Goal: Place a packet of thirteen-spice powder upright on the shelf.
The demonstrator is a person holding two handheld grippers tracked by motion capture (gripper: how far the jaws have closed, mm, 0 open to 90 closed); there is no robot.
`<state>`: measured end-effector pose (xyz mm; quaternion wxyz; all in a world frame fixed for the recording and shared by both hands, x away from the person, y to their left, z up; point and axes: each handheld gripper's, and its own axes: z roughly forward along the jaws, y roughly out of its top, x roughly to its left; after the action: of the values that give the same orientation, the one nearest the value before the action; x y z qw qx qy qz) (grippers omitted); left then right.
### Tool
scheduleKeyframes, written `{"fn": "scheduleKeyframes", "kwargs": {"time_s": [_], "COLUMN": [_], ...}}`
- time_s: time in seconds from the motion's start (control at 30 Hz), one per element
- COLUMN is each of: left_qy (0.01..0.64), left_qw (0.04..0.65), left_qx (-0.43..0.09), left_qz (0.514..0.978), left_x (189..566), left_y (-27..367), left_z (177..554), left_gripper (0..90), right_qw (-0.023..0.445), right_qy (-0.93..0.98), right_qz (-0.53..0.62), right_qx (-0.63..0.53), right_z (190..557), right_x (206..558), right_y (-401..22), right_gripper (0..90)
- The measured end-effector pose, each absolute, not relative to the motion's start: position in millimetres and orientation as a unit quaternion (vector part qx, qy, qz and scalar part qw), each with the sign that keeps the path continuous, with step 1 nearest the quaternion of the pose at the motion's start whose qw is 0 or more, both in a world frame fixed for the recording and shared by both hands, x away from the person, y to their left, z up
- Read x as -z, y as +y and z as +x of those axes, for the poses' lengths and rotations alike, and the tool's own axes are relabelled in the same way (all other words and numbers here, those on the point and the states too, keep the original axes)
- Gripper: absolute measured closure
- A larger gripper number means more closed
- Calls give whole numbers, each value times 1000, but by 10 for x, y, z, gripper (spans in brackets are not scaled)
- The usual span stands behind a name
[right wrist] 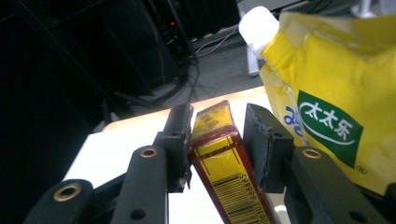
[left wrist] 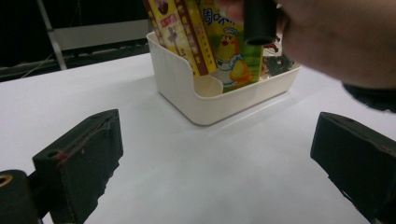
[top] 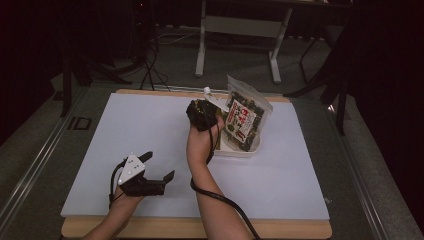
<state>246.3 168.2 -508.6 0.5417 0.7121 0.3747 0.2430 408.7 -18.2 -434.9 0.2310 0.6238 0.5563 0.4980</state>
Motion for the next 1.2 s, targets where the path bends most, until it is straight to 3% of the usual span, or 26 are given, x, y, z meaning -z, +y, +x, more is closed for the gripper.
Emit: {"fn": "scheduleKeyframes", "kwargs": {"time_s": [0.57,1.2], "left_qy": [382,383], "left_qw": [539,535], "left_qx": [-241,-240], "left_qz": [711,714], "left_x": [5116,5129], "left_y": [1675,1694], "left_z": [2473,2489], "left_gripper": [25,25], "right_qw": [253,200], "right_qy": [576,637], "right_qz": [610,540], "right_qx": [-483,-511], "right_z": [4001,3906], "right_x": [4737,4336], "right_y": [-224,-341], "right_gripper": [611,485]}}
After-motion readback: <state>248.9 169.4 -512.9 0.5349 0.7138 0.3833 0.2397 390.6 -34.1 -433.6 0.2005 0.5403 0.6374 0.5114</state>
